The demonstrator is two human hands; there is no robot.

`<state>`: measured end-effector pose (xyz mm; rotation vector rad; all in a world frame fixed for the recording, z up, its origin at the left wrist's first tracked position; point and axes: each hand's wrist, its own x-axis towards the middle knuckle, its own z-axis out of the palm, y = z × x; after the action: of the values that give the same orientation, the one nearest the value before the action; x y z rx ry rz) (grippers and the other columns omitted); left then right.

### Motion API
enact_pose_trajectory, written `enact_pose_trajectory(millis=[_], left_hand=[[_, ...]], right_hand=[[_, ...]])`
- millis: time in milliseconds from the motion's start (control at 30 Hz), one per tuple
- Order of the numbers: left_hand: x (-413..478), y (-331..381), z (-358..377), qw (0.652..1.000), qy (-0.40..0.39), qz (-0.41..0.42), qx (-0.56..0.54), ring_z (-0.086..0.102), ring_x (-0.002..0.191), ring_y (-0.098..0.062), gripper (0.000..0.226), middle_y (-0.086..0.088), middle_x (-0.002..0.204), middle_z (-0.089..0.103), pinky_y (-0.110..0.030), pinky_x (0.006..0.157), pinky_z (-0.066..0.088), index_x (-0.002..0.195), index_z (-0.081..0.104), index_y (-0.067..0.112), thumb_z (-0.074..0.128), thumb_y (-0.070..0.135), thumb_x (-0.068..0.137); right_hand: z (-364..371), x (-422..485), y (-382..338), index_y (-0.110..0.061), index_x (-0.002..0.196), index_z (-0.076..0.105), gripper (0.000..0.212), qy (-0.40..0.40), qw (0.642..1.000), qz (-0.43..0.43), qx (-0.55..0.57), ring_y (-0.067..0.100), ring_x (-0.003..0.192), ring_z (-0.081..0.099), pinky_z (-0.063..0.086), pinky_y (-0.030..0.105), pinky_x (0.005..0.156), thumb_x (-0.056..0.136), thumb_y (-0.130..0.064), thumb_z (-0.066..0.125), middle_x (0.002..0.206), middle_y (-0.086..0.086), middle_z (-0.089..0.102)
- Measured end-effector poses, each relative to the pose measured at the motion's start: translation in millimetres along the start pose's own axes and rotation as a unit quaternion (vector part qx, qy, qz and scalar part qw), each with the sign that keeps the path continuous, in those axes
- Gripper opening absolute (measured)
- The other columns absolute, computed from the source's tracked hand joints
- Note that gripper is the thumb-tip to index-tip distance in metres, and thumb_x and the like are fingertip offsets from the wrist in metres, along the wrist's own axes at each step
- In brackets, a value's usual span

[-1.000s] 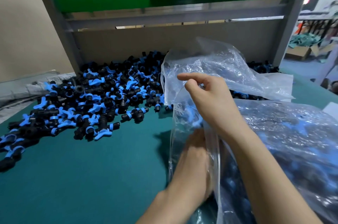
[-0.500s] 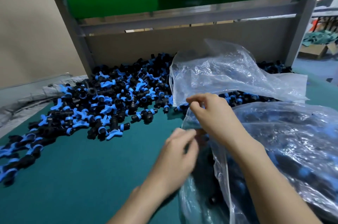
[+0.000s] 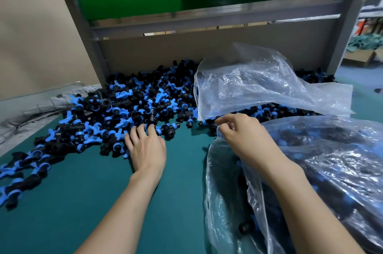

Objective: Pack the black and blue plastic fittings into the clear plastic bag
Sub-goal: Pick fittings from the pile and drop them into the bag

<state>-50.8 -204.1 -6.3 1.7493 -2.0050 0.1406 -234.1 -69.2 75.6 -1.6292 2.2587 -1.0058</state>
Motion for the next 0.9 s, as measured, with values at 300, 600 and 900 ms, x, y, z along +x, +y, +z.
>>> enact_pose_trajectory(millis=[300,600,900], left_hand=[[-11.7,-4.2,-8.5,0.991,0.067,0.057,-0.097,0.048,0.115,-0.028,0.028,-0.005,0.112,0.065,-0.045,0.114,0.025,0.124,0.060,0.013,0.046,0.025,0.102],[-36.2,-2.9,-18.5,0.965,0.092,0.166,-0.179,0.047,0.093,-0.022,0.022,0.003,0.096,0.061,-0.032,0.087,0.030,0.115,0.060,0.017,0.046,0.017,0.098],[-48.7,14.2,-18.9,0.925,-0.044,0.191,-0.325,0.044,0.102,-0.012,0.032,0.016,0.093,0.051,-0.037,0.088,0.042,0.104,0.056,0.025,0.027,0.040,0.103]], right_hand=[[-0.9,1.4,2.4,-0.030,0.117,0.069,0.035,-0.006,1.000,-0.003,-0.008,0.019,0.099,0.062,0.053,0.037,0.083,0.094,-0.024,0.044,0.100,-0.006,0.066],[-0.5,0.8,0.5,-0.030,0.120,0.068,0.036,-0.019,0.999,-0.007,-0.046,0.020,0.105,0.061,0.052,0.038,0.086,0.095,-0.024,0.044,0.118,-0.002,0.068],[1.8,0.9,2.6,-0.030,0.118,0.069,0.029,-0.030,0.992,-0.059,-0.103,0.020,0.095,0.060,0.052,0.039,0.083,0.097,-0.027,0.049,0.099,-0.006,0.058]])
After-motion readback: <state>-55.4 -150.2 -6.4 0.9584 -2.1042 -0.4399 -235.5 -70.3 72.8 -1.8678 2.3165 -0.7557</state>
